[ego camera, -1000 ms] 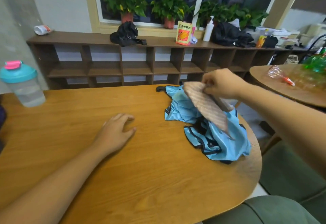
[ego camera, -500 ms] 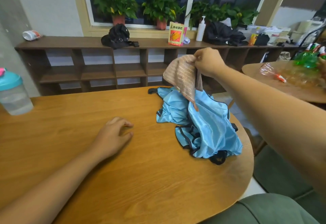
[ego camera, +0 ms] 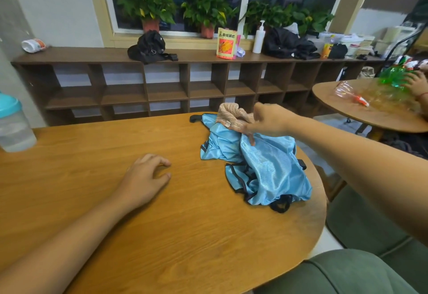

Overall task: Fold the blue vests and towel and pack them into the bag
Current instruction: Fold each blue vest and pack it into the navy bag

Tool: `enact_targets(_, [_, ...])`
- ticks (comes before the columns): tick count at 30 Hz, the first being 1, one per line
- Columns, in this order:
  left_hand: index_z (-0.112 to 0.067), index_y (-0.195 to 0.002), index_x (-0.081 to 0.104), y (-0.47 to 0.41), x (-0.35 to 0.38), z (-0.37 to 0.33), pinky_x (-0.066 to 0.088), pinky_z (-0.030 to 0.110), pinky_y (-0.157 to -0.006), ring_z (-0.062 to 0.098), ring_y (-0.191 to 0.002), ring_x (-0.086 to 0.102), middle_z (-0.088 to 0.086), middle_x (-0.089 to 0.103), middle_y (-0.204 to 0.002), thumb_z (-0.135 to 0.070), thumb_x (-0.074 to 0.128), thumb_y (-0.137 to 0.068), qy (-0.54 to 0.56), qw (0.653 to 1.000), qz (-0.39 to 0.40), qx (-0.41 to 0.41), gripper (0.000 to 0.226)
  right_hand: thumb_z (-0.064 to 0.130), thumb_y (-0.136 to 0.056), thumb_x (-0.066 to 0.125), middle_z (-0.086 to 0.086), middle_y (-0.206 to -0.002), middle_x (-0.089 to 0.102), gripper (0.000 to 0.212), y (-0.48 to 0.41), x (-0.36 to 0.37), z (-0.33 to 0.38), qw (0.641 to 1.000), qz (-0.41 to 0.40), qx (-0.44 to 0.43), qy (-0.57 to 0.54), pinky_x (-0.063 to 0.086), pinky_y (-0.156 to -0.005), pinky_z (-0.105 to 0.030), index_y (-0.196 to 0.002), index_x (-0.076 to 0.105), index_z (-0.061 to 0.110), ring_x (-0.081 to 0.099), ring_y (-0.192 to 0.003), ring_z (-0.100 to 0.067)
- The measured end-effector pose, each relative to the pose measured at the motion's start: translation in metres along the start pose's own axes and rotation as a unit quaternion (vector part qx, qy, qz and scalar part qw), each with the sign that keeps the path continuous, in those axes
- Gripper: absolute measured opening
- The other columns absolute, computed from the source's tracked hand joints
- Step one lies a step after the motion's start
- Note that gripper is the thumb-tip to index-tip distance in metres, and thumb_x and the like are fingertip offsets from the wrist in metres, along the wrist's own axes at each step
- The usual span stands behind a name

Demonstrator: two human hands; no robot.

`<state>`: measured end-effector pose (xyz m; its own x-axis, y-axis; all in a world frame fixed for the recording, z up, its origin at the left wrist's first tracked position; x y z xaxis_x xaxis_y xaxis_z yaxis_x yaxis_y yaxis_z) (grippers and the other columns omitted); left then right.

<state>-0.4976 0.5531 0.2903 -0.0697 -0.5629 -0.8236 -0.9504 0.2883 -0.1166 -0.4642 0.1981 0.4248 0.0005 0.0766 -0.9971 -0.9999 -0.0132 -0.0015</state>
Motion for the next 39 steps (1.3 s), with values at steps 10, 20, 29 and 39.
enact_targets(10, [-0.043, -0.134, 0.058, 0.003, 0.014, -0.064, 0.044, 0.046, -0.116, 0.006, -0.132, 0.049, -0.022, 0.052, -0.138, -0.047, 0.067, -0.098, -0.001, 0.999, 0.023, 0.031, 0.037, 0.044, -0.097, 0.065, -0.009, -0.088, 0.069, 0.036, 0.066, 0.032, 0.02, 0.99, 0.12, -0.028, 0.065, 0.056, -0.076, -0.043, -0.093, 0.071, 0.009, 0.063, -0.082, -0.025])
enact_targets(20, [-0.048, -0.156, 0.031, 0.036, 0.042, -0.147, 0.042, 0.021, -0.112, -0.012, -0.135, 0.047, -0.029, 0.048, -0.15, -0.063, 0.089, -0.072, 0.164, 0.96, 0.187, 0.129, 0.103, 0.035, -0.096, 0.068, -0.002, -0.065, 0.066, 0.027, 0.127, 0.003, 0.081, 0.987, 0.086, -0.116, -0.073, 0.052, -0.063, -0.033, -0.079, 0.065, 0.013, 0.06, -0.058, -0.013])
enact_targets(29, [-0.029, -0.131, 0.058, 0.039, 0.058, -0.161, 0.056, 0.032, -0.096, 0.012, -0.102, 0.075, -0.003, 0.079, -0.105, -0.021, 0.083, -0.091, 0.385, 0.915, 0.115, 0.026, 0.048, 0.046, -0.099, 0.065, 0.003, -0.089, 0.069, 0.023, 0.07, -0.002, 0.035, 0.996, -0.054, -0.066, -0.024, 0.051, -0.077, -0.037, -0.092, 0.066, 0.025, 0.066, -0.092, -0.024])
enact_targets(39, [-0.019, -0.077, 0.073, 0.069, 0.001, -0.137, 0.042, 0.018, -0.065, 0.003, -0.068, 0.054, -0.008, 0.063, -0.073, -0.004, 0.055, -0.092, 0.317, 0.934, 0.15, 0.061, 0.028, 0.072, -0.095, 0.059, 0.011, -0.108, 0.068, 0.036, 0.103, 0.035, 0.003, 0.983, 0.173, -0.057, -0.03, 0.051, -0.089, -0.033, -0.111, 0.067, 0.04, 0.062, -0.099, -0.01])
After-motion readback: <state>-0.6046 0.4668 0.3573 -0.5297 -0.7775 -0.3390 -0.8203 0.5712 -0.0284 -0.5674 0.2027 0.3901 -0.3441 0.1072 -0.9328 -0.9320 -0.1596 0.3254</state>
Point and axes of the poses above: each hand's wrist, its own y-axis away from the middle knuckle, its own x-axis out of the palm, z = x × y, the point moved 7 cm from there along -y, towards the middle knuckle
